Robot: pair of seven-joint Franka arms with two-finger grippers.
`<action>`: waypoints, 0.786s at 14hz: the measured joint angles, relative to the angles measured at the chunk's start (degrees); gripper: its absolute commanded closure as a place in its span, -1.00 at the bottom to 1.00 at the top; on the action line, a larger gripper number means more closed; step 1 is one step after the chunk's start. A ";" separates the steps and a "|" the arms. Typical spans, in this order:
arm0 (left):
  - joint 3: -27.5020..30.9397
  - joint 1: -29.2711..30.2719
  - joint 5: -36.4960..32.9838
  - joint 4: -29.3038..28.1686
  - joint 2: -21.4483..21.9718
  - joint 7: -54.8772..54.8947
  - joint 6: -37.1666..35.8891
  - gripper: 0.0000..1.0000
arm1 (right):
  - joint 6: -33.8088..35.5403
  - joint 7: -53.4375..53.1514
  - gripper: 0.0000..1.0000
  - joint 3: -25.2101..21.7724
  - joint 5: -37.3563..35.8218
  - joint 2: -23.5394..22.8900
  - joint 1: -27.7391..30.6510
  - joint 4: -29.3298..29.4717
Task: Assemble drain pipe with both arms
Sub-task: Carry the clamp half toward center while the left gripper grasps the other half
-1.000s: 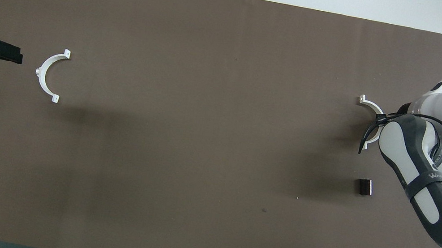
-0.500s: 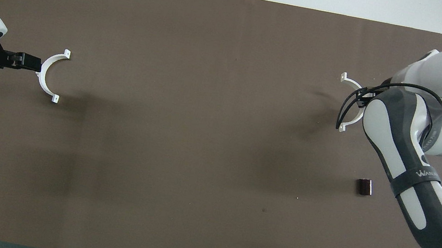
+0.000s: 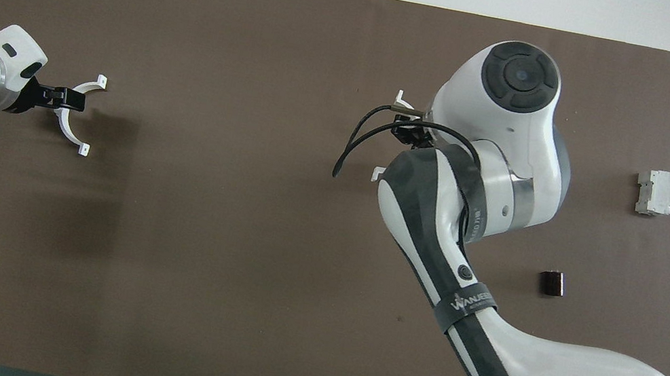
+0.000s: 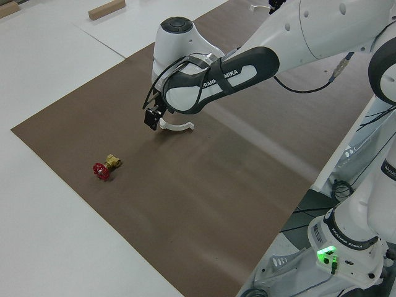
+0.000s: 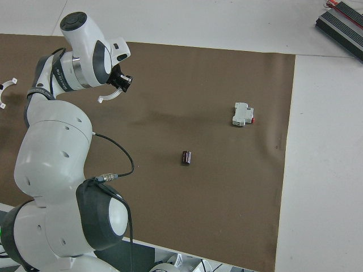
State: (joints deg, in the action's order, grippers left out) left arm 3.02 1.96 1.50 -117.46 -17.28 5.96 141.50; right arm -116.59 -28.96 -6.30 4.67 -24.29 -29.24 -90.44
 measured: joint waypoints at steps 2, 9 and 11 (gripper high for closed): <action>0.00 0.00 0.00 0.01 -0.49 0.56 0.24 0.11 | -0.42 -0.16 0.98 0.01 -0.05 -1.99 -2.73 0.70; 0.00 0.00 0.00 0.08 -0.43 0.70 0.05 1.00 | -1.87 -0.16 0.98 0.04 -0.07 -6.66 -5.22 4.83; 0.01 0.01 0.00 0.08 -0.39 0.71 -0.01 1.00 | -2.96 -0.16 0.98 0.04 -0.07 -7.04 -5.27 3.90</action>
State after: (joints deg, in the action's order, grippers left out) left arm 3.03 1.97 1.50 -117.37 -17.67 6.67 141.49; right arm -119.55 -29.12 -6.25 4.59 -31.33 -34.51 -86.54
